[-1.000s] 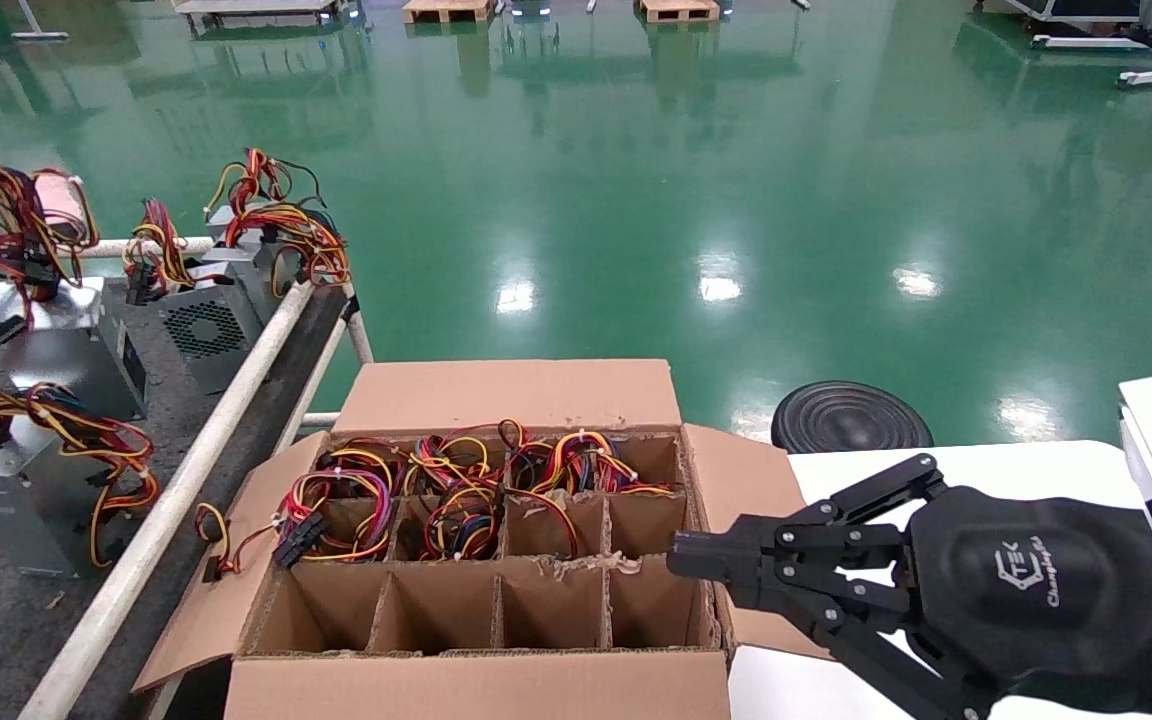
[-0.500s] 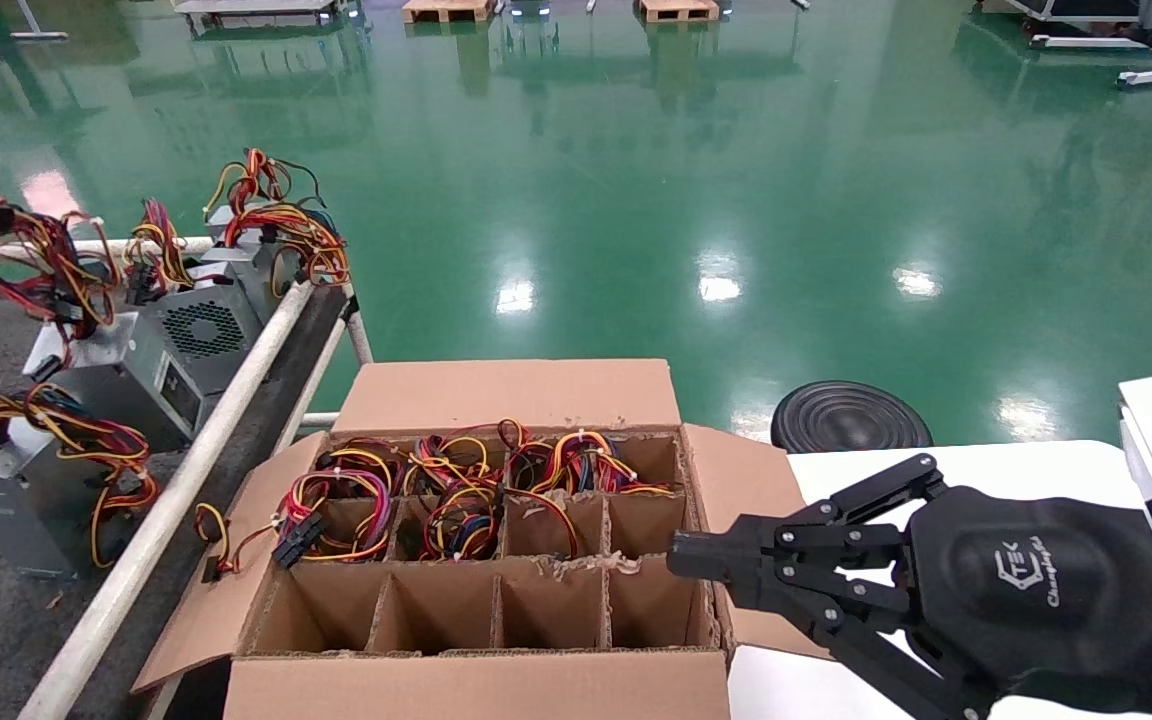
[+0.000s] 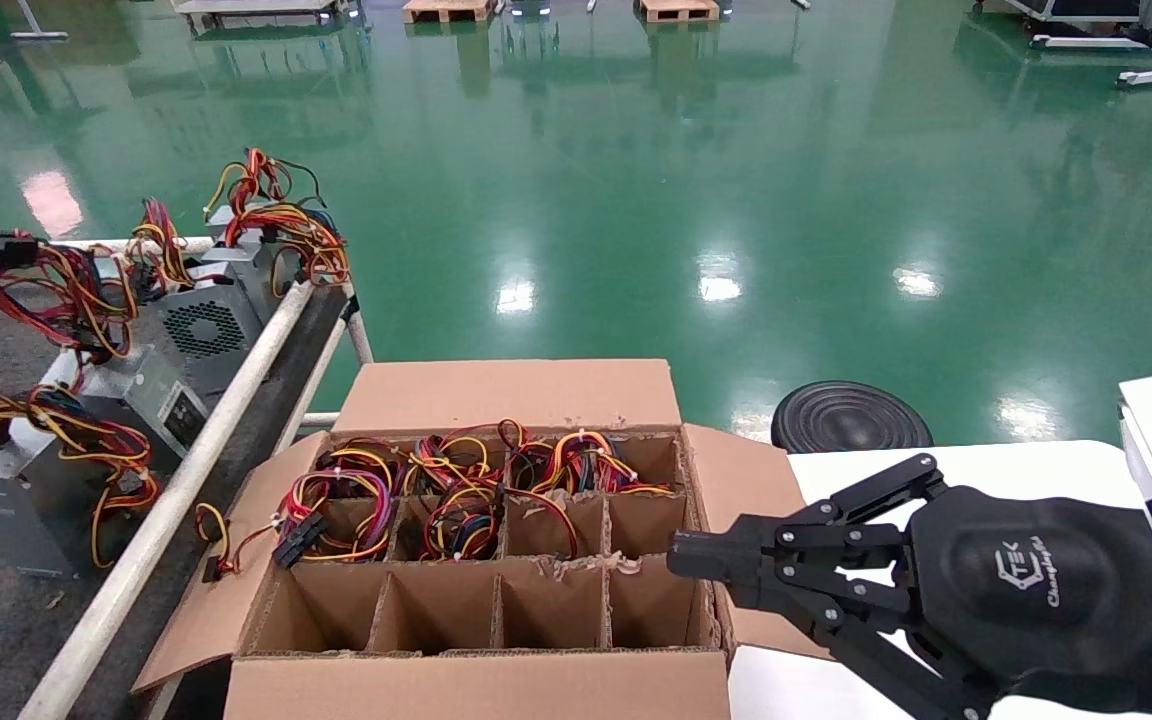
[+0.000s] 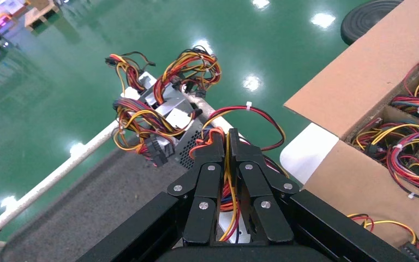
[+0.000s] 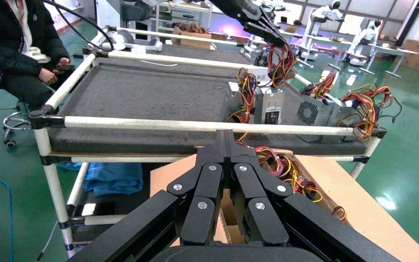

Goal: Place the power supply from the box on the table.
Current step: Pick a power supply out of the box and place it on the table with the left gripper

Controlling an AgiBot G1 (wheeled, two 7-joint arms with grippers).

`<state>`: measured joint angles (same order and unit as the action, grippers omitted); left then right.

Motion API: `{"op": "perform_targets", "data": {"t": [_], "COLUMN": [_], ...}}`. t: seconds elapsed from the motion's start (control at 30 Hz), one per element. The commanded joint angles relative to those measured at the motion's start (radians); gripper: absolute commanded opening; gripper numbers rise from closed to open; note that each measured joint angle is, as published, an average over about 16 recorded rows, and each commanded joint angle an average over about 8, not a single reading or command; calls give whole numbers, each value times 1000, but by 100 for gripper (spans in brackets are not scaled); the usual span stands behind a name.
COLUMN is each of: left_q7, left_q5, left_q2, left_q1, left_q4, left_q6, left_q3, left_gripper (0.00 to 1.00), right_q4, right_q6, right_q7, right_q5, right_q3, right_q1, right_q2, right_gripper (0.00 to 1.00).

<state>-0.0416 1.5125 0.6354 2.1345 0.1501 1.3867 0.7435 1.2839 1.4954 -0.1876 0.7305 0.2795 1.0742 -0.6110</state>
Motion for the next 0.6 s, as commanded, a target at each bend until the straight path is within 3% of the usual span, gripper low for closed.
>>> {"op": "perform_targets", "data": {"t": [0.03, 0.6], "left_q7": [-2, -14], "left_q5": [-3, -16], "left_q2": [0, -30], "left_q1": [-5, -30], "left_q4": [-4, -31], "left_q6": [3, 22], "left_q3": [-1, -2], "left_gripper": [0, 0], "right_q4": [0, 0], "right_q6": [0, 0], "right_q7": [0, 0], "right_q5": [0, 0], "right_q3": [0, 0], "right_q1": [0, 0], "right_q2": [0, 0], "right_gripper": [0, 0]}}
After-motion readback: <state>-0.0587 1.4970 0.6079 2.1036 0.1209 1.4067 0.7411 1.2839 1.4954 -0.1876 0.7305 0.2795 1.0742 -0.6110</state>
